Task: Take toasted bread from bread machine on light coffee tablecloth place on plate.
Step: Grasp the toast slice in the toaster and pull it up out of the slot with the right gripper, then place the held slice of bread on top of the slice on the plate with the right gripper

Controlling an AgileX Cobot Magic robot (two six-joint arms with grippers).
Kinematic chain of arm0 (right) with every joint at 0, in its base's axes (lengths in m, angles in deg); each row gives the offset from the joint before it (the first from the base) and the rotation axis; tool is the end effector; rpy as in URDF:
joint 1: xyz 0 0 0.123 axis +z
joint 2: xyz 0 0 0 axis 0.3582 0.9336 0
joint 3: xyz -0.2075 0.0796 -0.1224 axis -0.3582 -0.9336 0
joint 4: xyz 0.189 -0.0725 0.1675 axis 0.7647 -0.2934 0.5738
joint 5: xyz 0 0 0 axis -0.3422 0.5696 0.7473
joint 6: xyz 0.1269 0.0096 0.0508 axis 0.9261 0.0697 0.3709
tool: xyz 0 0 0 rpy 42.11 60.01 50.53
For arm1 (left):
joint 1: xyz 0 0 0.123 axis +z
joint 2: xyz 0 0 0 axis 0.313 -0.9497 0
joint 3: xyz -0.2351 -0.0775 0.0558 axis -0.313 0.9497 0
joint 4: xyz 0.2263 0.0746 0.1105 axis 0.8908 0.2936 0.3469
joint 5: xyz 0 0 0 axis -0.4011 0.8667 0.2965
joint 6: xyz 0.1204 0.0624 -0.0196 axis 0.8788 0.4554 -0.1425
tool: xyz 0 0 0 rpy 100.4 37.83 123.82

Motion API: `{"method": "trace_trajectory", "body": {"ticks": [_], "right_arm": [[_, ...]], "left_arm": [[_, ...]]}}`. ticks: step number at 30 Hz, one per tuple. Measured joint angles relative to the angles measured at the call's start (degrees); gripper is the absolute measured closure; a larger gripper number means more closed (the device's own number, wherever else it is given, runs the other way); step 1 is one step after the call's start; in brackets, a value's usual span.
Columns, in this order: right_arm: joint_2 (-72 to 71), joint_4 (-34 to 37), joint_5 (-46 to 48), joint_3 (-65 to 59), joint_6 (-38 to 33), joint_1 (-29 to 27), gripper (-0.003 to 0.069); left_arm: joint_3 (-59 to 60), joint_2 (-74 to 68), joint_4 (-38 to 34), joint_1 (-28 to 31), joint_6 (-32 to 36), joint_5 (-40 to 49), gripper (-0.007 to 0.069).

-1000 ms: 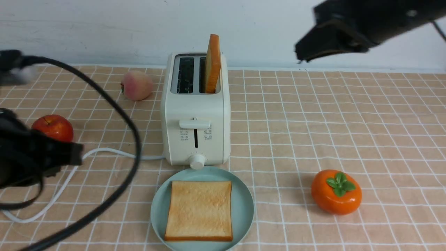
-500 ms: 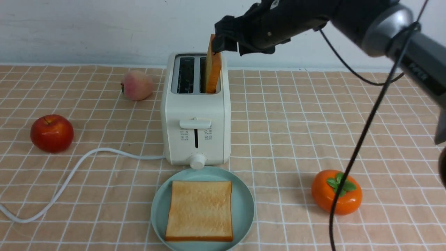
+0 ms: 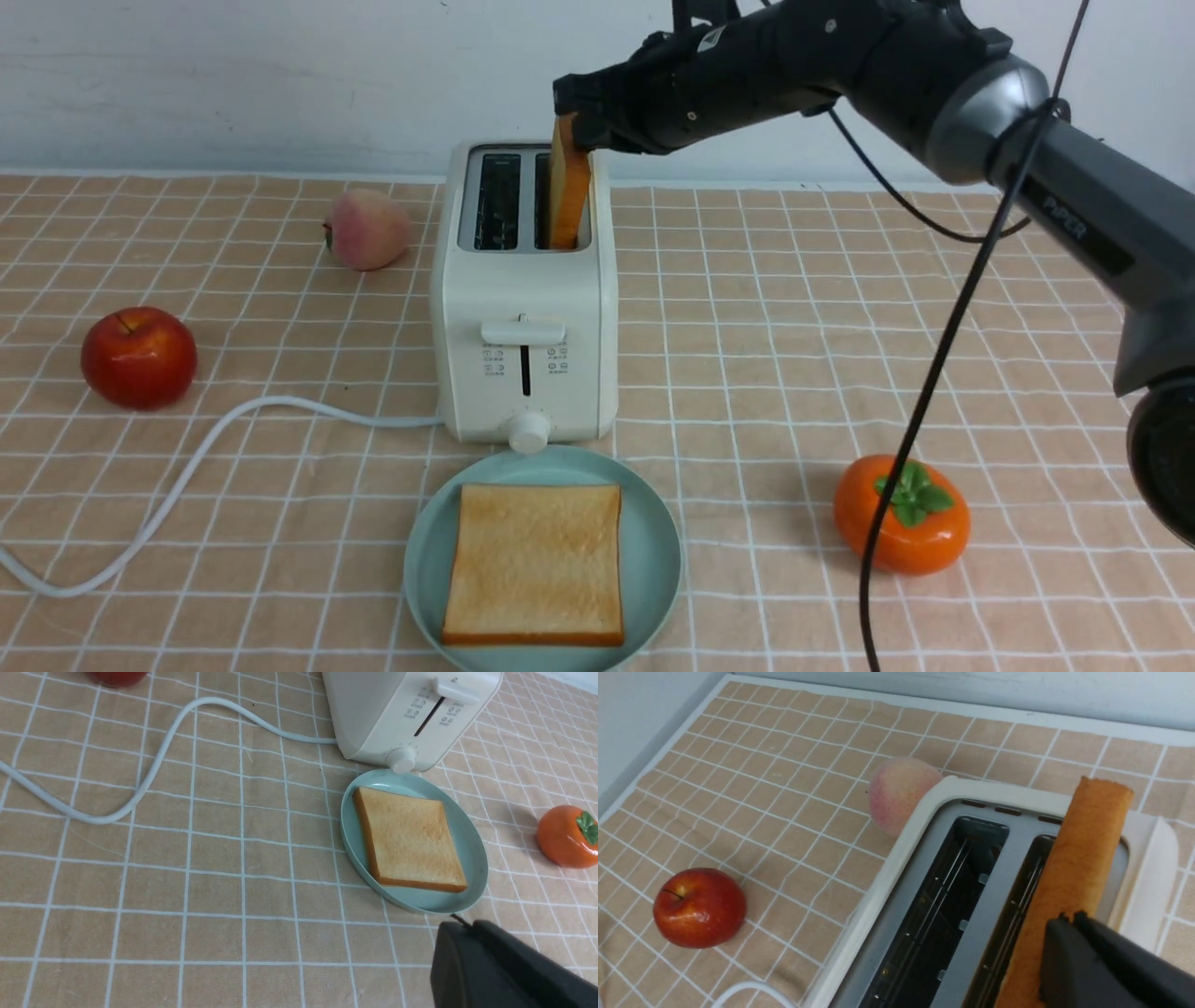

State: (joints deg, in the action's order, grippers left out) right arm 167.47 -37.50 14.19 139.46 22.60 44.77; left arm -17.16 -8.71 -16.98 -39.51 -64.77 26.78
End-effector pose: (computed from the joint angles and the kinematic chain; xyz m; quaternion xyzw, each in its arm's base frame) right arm 0.4969 0.2646 0.2794 -0.1603 0.8415 0.2823 0.4318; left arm 0.0982 -0.0351 0.2958 -0.0683 0.8540 -0.2137 0.4694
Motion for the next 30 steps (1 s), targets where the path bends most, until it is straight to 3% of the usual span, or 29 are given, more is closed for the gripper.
{"method": "trace_trajectory", "body": {"ticks": [2, 4, 12, 16, 19, 20, 22, 23, 24, 30], "right_arm": [[-0.2, -0.4, 0.3, 0.0, 0.0, 0.0, 0.0638], [-0.6, -0.4, 0.7, 0.0, 0.0, 0.0, 0.0571], [-1.4, -0.3, 2.2, 0.1, 2.5, 0.0, 0.0121], [0.1, -0.4, 4.0, 0.2, 3.1, 0.5, 0.0025], [0.8, -1.3, 4.7, 0.1, 3.2, 1.1, 0.0074], [0.9, -1.8, 4.9, 0.1, 3.2, 1.3, 0.0135], [0.3, -3.0, 6.0, 0.1, 3.3, 1.6, 0.0438], [0.2, -3.1, 6.2, 0.1, 3.3, 1.6, 0.0461], [-0.4, -3.6, 6.7, 0.0, 3.4, 1.6, 0.0543], [-9.9, -9.6, 8.2, -0.1, 3.5, 0.6, 0.0542]], "left_arm": [[0.0, 0.0, 0.0, 0.0, 0.0, 0.0, 0.0638], [0.4, 0.0, 0.0, 0.0, 0.0, 0.1, 0.0638], [1.0, 0.0, 0.2, 0.0, 0.0, 3.2, 0.0638], [1.0, 0.0, 0.2, 0.0, 0.0, 3.5, 0.0638], [1.0, 0.0, 0.2, 0.0, 0.0, 3.5, 0.0638], [1.0, 0.0, 0.2, 0.0, 0.0, 3.6, 0.0638], [1.0, 0.0, 0.2, 0.0, 0.0, 3.6, 0.0638], [1.0, 0.0, 0.3, 0.0, 0.0, 3.6, 0.0638], [1.0, 0.0, 0.4, 0.0, 0.0, 3.6, 0.0638], [1.0, 0.0, 2.7, 0.0, -0.1, 3.6, 0.0638]]}}
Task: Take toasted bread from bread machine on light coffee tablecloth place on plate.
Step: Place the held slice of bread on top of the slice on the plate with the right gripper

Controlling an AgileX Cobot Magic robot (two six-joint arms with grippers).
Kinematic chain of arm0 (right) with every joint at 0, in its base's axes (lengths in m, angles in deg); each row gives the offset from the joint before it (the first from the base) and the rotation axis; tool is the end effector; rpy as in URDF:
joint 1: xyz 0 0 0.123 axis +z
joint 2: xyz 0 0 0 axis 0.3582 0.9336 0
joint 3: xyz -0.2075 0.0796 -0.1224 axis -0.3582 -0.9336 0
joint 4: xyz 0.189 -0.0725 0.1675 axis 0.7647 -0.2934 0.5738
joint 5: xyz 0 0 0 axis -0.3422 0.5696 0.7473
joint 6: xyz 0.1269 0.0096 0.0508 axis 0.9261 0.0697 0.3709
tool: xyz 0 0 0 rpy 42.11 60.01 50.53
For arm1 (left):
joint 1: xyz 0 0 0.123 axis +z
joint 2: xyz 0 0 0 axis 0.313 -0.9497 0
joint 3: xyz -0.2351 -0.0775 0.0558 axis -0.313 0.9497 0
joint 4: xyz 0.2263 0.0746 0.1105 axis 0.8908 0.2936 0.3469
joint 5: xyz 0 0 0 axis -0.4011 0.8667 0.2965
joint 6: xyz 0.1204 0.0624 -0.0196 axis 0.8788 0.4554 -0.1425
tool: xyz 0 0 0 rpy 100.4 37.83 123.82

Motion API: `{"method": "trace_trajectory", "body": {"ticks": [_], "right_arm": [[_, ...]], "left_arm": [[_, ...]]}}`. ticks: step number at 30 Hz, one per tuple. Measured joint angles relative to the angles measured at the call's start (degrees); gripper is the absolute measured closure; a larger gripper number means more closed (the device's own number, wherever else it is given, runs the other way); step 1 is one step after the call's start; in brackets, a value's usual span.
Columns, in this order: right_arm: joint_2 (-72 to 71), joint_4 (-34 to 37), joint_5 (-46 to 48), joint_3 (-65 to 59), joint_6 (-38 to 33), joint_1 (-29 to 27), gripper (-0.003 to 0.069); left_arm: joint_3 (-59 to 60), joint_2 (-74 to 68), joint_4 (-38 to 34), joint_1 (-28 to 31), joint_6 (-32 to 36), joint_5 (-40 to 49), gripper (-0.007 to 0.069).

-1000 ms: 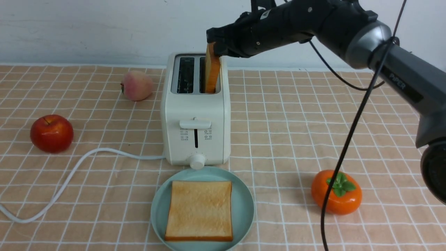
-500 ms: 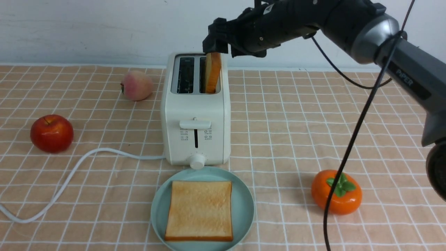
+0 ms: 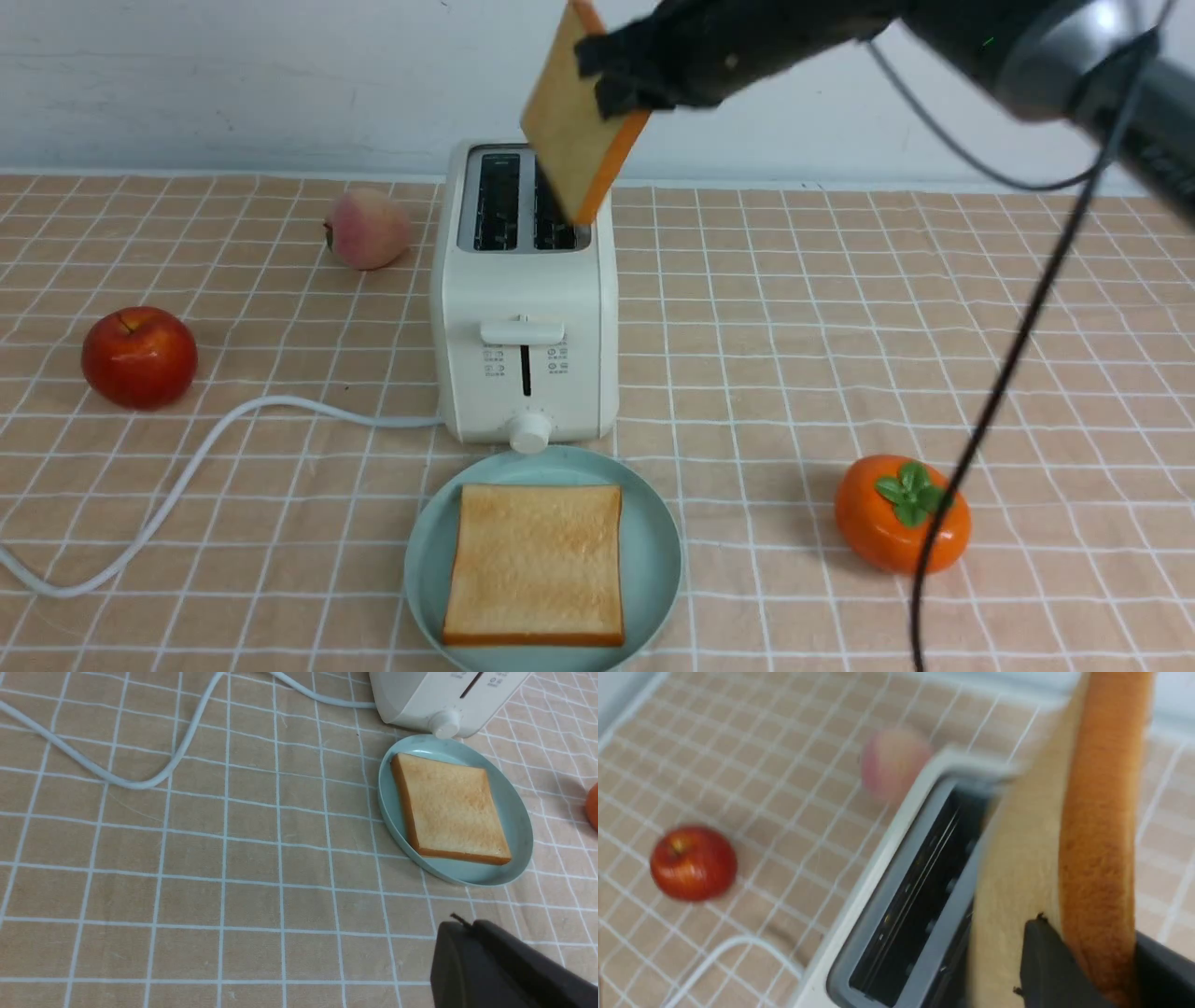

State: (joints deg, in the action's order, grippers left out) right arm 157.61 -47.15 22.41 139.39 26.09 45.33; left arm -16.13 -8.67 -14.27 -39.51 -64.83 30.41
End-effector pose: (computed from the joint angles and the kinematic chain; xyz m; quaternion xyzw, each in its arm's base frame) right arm 0.4593 0.2437 0.3504 -0.1937 0.8392 0.2322 0.4521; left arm 0.0972 -0.0286 0.2825 -0.0703 0.8735 -0.1773 0.4479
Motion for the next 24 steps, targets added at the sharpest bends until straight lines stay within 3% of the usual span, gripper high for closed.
{"method": "trace_trajectory", "body": {"ticks": [4, 8, 13, 17, 18, 20, 21, 24], "right_arm": [[-11.8, -2.9, 5.0, 0.6, 0.0, -2.3, 0.0542], [-19.5, -3.1, 20.0, 1.1, -0.2, -4.8, 0.0542], [-22.2, -1.1, 24.0, -4.7, -0.6, -5.8, 0.0542], [-23.2, 7.4, 24.0, -16.4, -3.6, -5.5, 0.0542], [-23.3, 13.5, 24.0, -23.9, -7.1, -4.9, 0.0542], [-23.2, 16.9, 23.8, -28.0, -9.7, -4.5, 0.0542], [-22.3, 22.8, 23.6, -35.2, -15.6, -3.6, 0.0542], [-19.9, 30.8, 23.1, -43.9, -21.6, -2.1, 0.0542]], "left_arm": [[0.0, 0.0, 2.0, 0.0, 0.0, 0.0, 0.0638], [0.0, 0.0, 4.4, 0.0, 0.0, -1.3, 0.0638], [0.3, 0.0, 7.0, 0.0, 0.0, -5.4, 0.0638], [1.3, 0.0, 7.7, 0.0, 0.0, -9.0, 0.0638], [1.9, 0.0, 7.7, 0.0, 0.0, -10.5, 0.0638], [2.4, 0.0, 7.7, 0.0, 0.0, -11.0, 0.0638], [3.2, 0.0, 7.7, 0.0, 0.0, -11.6, 0.0638], [4.6, 0.0, 7.7, 0.0, 0.0, -11.8, 0.0638]]}}
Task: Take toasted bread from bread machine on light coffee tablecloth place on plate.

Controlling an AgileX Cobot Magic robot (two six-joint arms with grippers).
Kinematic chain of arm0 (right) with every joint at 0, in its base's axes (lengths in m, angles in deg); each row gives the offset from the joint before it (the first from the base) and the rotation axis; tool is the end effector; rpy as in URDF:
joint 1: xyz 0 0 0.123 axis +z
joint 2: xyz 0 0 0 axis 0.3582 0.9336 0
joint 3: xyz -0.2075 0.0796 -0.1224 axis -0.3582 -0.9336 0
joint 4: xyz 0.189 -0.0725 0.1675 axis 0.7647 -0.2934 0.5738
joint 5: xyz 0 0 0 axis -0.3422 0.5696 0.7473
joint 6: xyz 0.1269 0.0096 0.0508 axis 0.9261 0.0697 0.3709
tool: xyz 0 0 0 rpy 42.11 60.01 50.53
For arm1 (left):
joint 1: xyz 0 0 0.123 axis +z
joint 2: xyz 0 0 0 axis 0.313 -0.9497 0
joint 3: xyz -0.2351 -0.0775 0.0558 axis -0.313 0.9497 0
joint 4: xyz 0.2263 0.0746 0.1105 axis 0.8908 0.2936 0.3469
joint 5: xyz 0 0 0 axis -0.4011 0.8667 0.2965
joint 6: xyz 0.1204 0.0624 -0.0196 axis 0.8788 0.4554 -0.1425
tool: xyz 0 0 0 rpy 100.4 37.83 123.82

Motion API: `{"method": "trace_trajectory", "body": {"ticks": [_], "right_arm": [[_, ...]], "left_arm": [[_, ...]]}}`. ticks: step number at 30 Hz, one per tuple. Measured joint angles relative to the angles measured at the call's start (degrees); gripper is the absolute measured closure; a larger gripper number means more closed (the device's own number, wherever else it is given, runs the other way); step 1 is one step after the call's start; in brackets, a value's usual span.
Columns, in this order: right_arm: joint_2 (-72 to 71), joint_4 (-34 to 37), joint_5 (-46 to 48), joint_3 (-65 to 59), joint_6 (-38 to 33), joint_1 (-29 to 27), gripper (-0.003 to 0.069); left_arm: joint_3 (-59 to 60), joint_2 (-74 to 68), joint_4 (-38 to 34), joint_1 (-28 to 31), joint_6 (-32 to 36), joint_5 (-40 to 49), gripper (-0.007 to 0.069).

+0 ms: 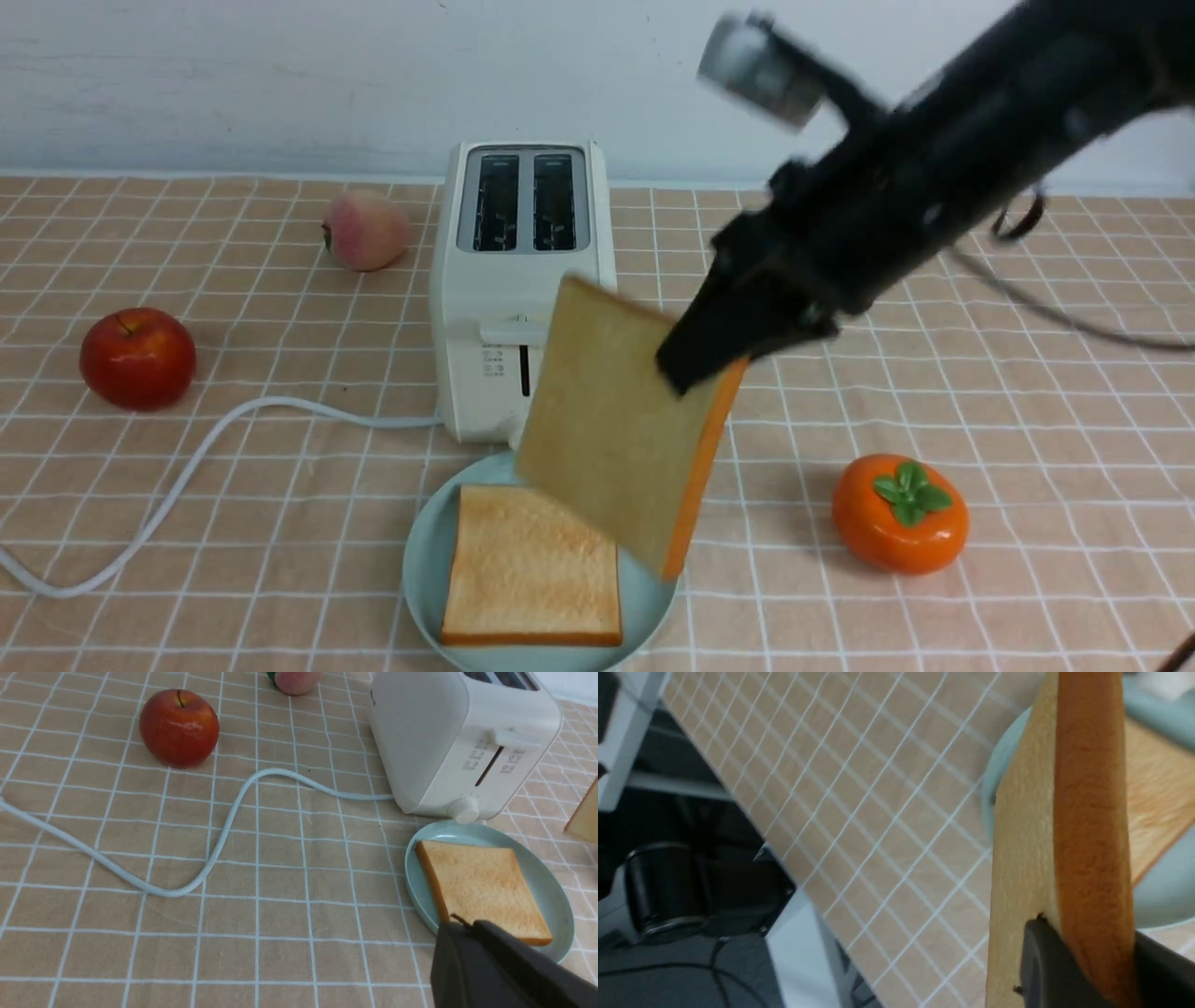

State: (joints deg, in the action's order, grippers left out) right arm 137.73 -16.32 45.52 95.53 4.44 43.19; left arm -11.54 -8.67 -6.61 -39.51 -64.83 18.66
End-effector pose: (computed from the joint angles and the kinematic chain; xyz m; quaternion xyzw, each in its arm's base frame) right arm 0.3123 0.2341 0.2621 -0.2982 0.8580 0.4031 0.1115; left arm 0.1186 -0.0236 0.2810 -0.0517 0.8392 -0.1409 0.5226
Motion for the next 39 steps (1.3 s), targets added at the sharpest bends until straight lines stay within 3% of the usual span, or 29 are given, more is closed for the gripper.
{"method": "trace_trajectory", "body": {"ticks": [5, 9, 13, 20, 24, 27, 30, 32, 33, 35, 39], "right_arm": [[6.1, 6.5, -5.3, -5.8, -6.9, 2.4, 0.0542], [10.1, 9.3, -9.0, -6.1, -7.4, 3.2, 0.0524], [13.7, 11.4, -13.6, -6.2, -8.1, 3.0, 0.041], [13.1, 6.4, -16.1, -4.3, -8.0, -1.2, 0.0186], [8.2, -0.6, -12.2, 0.6, -0.2, -5.4, 0.014], [4.9, -3.9, -10.6, 3.1, 5.2, -6.7, 0.0171], [-3.4, -15.5, -8.1, 7.8, 14.1, -8.0, 0.0346], [-10.0, -22.8, -7.4, 8.5, 18.3, -8.0, 0.0521], [-10.7, -23.4, -7.4, 8.5, 18.6, -8.0, 0.0536], [-18.7, -29.6, -7.9, 7.3, 21.7, -8.0, 0.0659], [-31.6, -33.8, -13.8, 0.1, 22.8, -8.0, 0.0675]], "left_arm": [[0.9, 0.0, -0.1, 0.0, 0.0, 0.0, 0.0638], [1.0, 0.0, -0.1, 0.0, 0.0, -0.2, 0.0638], [1.0, 0.0, -0.2, 0.0, 0.0, -0.2, 0.0638], [1.0, 0.0, -0.5, 0.0, 0.0, -0.2, 0.0638], [1.0, 0.0, -0.5, 0.0, 0.0, -0.1, 0.0638], [1.0, 0.0, -0.5, 0.0, 0.0, -0.4, 0.0638], [1.0, 0.0, -0.5, 0.0, -1.1, -1.8, 0.0638], [1.0, 0.0, -0.5, 0.0, -3.4, -3.3, 0.0638], [1.0, 0.0, -0.5, 0.0, -3.4, -3.3, 0.0638], [1.0, 0.0, -0.4, 0.0, -5.4, -4.9, 0.0638], [1.0, 0.0, -0.3, 0.0, -6.3, -7.5, 0.0638]]}}
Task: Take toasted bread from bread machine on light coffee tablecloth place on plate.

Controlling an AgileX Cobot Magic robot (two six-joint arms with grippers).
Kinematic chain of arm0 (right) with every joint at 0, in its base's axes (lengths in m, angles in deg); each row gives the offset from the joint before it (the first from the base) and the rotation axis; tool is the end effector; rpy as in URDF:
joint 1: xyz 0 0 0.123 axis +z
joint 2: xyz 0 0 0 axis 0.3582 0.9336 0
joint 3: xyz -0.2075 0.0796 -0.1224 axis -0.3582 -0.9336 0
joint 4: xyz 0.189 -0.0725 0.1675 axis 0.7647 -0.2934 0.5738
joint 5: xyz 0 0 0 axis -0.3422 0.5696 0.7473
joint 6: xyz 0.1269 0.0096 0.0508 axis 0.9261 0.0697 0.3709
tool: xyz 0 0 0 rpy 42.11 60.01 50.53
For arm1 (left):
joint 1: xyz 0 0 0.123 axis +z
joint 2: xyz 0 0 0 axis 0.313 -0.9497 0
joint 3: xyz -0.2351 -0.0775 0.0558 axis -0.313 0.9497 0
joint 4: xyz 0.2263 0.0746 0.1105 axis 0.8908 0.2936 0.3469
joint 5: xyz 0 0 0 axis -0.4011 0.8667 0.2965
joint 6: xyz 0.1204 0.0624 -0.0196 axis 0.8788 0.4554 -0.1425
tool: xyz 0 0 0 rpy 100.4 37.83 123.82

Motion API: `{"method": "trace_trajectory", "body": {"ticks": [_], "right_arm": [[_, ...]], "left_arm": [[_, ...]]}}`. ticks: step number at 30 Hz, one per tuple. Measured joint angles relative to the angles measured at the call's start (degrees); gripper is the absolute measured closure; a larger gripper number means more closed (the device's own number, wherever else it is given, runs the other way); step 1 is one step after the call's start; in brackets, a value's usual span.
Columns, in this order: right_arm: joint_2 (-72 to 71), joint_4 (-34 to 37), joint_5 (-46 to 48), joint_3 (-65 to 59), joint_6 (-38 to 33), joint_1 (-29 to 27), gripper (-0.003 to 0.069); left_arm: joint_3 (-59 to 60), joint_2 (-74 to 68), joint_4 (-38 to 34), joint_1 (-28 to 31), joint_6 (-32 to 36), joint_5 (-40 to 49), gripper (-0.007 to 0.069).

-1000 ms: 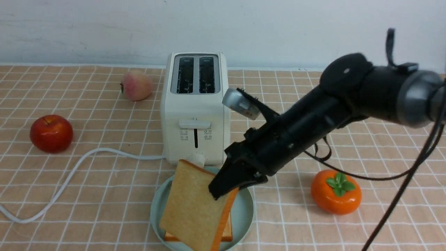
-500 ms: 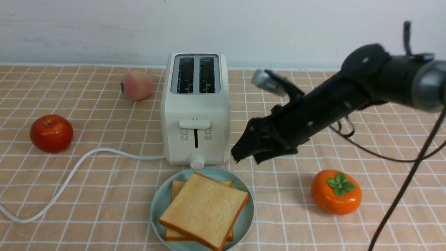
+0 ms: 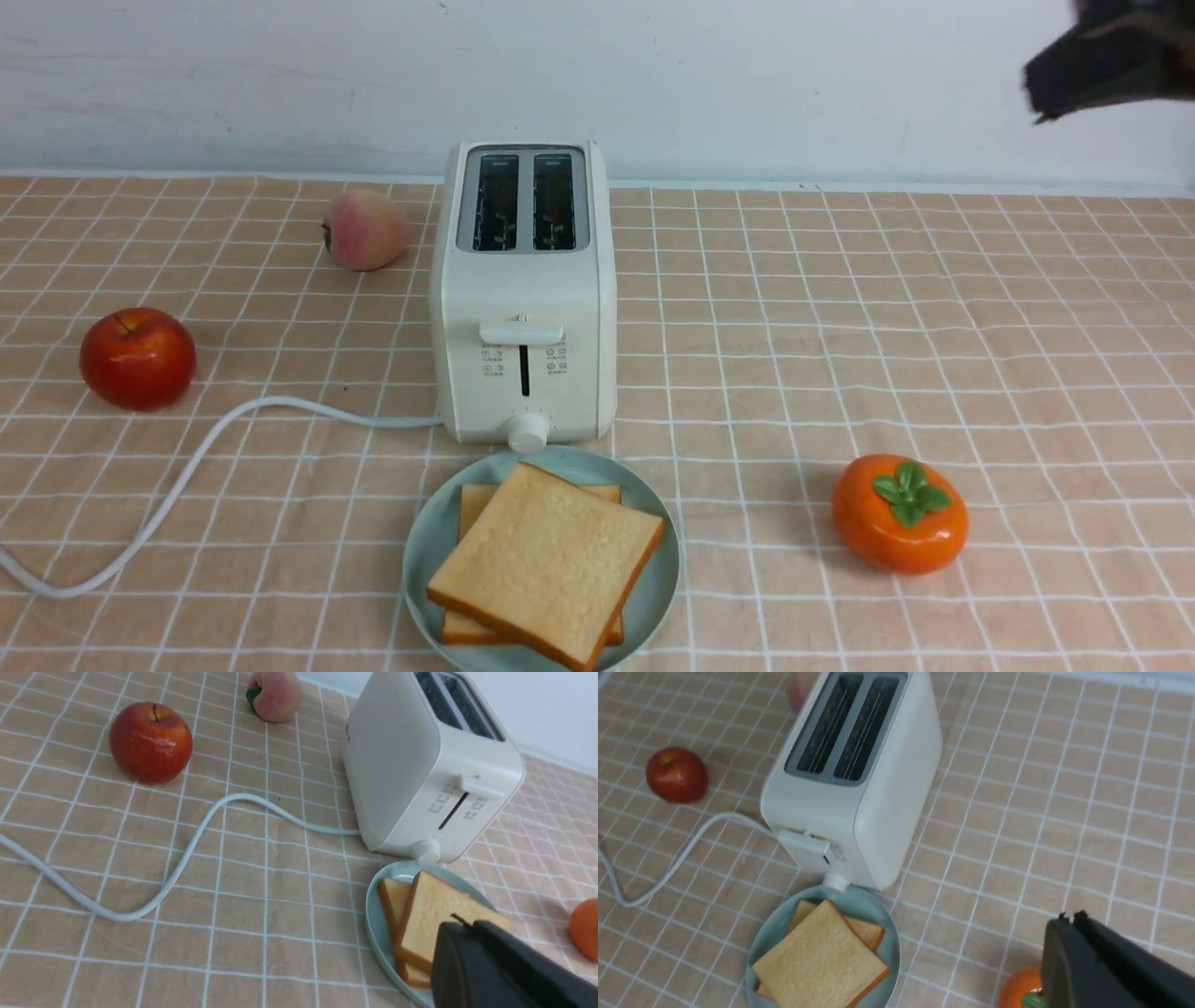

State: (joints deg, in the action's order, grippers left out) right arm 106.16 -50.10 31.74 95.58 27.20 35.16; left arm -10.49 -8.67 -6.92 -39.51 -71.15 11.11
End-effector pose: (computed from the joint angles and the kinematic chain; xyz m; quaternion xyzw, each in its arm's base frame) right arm 0.2706 0.1007 0.4271 -0.1372 0.8601 0.1730 0.4599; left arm 0.1251 -0.0295 0.2908 -0.0867 0.8051 -0.1960 0.5531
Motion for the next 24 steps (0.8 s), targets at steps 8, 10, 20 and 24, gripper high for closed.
{"method": "trace_trajectory", "body": {"ticks": [8, 10, 20, 24], "right_arm": [[-23.2, -2.9, -25.9, -31.1, 0.2, 0.0, 0.0669], [-31.1, -3.3, -37.0, -43.1, 0.2, 0.0, 0.0667], [-50.6, -3.6, -83.6, -78.0, 0.2, 0.0, 0.0656], [-51.8, -2.9, -88.8, -80.9, 0.2, 0.0, 0.0639]], "left_arm": [[0.0, 0.0, 0.1, 0.0, -0.1, -1.6, 0.0636], [0.0, 0.0, 0.1, 0.0, -0.1, -1.7, 0.0635], [0.0, 0.0, 0.1, 0.0, -0.1, -1.7, 0.0628], [0.0, 0.0, 0.1, 0.0, -0.1, -1.6, 0.0627]]}}
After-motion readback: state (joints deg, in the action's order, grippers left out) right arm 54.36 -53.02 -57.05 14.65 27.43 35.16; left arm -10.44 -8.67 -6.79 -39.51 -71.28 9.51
